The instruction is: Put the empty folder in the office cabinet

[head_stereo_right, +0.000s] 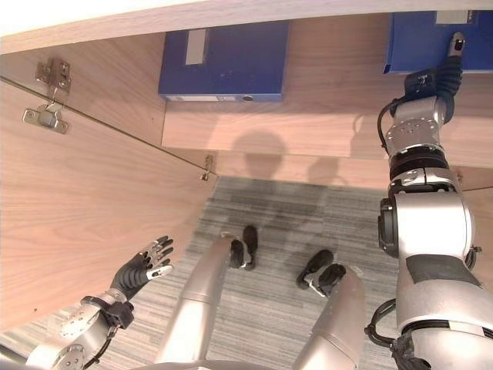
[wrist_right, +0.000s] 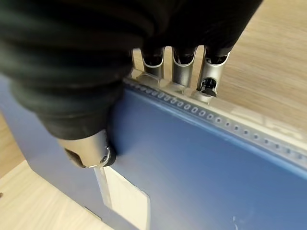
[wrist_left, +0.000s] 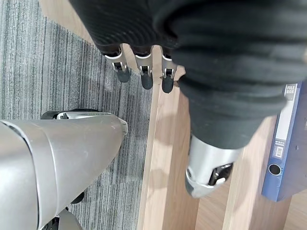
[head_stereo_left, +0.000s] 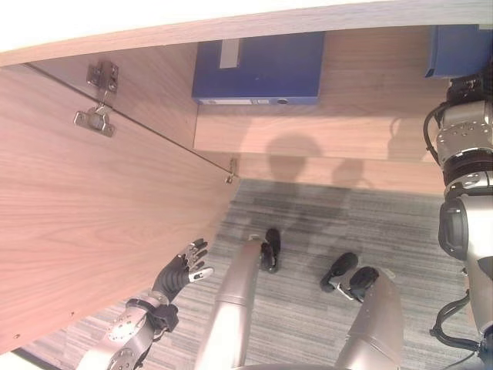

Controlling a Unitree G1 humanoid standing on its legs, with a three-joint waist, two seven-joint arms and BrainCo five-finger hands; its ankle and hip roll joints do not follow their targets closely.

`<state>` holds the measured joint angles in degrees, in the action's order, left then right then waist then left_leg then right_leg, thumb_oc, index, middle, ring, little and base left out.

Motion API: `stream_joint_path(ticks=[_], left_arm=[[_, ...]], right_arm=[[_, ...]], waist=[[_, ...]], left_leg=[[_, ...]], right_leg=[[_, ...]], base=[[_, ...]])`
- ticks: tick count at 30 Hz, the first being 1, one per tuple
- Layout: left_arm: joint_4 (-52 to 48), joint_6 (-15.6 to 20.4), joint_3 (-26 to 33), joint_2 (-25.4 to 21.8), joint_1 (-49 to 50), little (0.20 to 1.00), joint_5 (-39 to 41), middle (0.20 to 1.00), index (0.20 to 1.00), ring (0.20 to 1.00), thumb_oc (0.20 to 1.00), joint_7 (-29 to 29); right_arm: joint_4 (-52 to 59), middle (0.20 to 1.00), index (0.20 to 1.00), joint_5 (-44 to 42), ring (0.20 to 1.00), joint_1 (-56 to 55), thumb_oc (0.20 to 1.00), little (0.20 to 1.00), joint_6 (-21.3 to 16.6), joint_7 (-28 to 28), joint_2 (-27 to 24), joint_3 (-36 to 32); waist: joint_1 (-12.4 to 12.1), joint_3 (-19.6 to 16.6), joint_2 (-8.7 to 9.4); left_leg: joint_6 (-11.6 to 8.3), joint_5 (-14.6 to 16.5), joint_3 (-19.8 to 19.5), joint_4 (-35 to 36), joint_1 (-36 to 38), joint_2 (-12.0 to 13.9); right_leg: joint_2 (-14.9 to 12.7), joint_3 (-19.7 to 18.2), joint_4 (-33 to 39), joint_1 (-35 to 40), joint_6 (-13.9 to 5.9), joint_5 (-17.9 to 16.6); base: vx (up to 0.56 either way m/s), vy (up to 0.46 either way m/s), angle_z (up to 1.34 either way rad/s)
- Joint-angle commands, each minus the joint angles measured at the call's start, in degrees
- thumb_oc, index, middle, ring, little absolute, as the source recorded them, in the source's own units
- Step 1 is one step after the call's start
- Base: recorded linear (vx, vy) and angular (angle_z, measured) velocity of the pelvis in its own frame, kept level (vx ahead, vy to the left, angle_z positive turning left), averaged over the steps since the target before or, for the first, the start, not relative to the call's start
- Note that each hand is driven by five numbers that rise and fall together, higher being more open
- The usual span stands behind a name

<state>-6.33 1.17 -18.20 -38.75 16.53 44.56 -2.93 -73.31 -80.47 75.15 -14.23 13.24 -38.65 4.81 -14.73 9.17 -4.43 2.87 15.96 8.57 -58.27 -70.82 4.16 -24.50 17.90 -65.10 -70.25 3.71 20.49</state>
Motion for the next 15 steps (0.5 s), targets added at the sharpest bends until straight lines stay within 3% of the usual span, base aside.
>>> stream_joint_path(ticks=[1,2,3,7,9,15], left_arm=[[-3.0,1.1,0.2,-3.2,0.6,1.0,1.2,1.0,1.0,1.0,1.0,-0.2],[-3.1,1.0,0.3,-3.5,0.6,1.0,0.9,1.0,1.0,1.0,1.0,-0.3],[-3.0,0.8,0.1,-3.7,0.5,1.0,0.9,1.0,1.0,1.0,1.0,-0.6],[-3.0,0.6,0.3,-4.1,0.5,1.0,1.0,1.0,1.0,1.0,1.0,-1.2],[-2.5,0.6,0.5,-4.8,0.6,1.0,1.0,1.0,1.0,1.0,1.0,-1.8],[-2.5,0.4,0.3,-5.8,0.4,1.0,0.5,1.0,1.0,1.0,1.0,-2.4]], right_arm=[[2.7,0.2,0.2,0.8,0.2,4.2,0.2,0.2,0.0,-4.5,-5.4,4.5],[2.0,0.909,0.909,0.9,0.909,4.5,0.909,0.909,0.6,-4.7,-5.6,4.9],[1.8,1.0,1.0,0.7,1.0,4.5,1.0,1.0,1.8,-5.6,-5.7,5.6],[1.2,1.0,1.0,2.5,1.0,4.2,1.0,1.0,3.6,-6.9,-5.9,7.9],[-1.3,1.0,1.0,9.4,1.0,4.2,1.0,1.0,7.7,-7.7,-6.3,12.4],[-4.7,1.0,1.0,16.1,1.0,4.5,1.0,1.0,11.4,-9.1,-5.1,16.5]], waist=[[-1.8,0.5,0.23],[-1.8,0.5,0.23],[-1.9,0.6,0.36],[-2.1,0.9,0.56],[-1.8,1.3,0.78],[-0.9,2.6,0.76]], left_leg=[[-0.15,-1.8,0.6,6.3,-0.2,1.1],[-0.28,-2.1,0.6,6.8,-0.1,1.0],[-0.37,-2.3,0.8,7.3,-0.1,1.1],[-0.55,-2.9,0.9,8.5,0.3,1.1],[-0.87,-3.6,1.2,10.1,0.8,1.5],[-1.28,-5.4,2.1,14.2,2.5,1.9]], right_leg=[[0.1,-1.6,7.5,3.7,-3.06,-0.5],[0.2,-1.5,7.7,3.7,-3.15,-0.7],[0.2,-1.3,8.3,3.9,-3.29,-0.9],[0.2,-0.7,9.3,4.5,-3.5,-1.4],[0.5,-0.2,11.1,5.0,-3.8,-2.4],[1.5,1.3,15.7,6.6,-4.53,-5.0]], base=[[0.0,-0.012,0.06],[-0.01,-0.015,0.09],[-0.01,-0.013,0.08],[-0.01,-0.003,0.03],[-0.04,0.008,0.0],[-0.04,0.012,-0.05]])
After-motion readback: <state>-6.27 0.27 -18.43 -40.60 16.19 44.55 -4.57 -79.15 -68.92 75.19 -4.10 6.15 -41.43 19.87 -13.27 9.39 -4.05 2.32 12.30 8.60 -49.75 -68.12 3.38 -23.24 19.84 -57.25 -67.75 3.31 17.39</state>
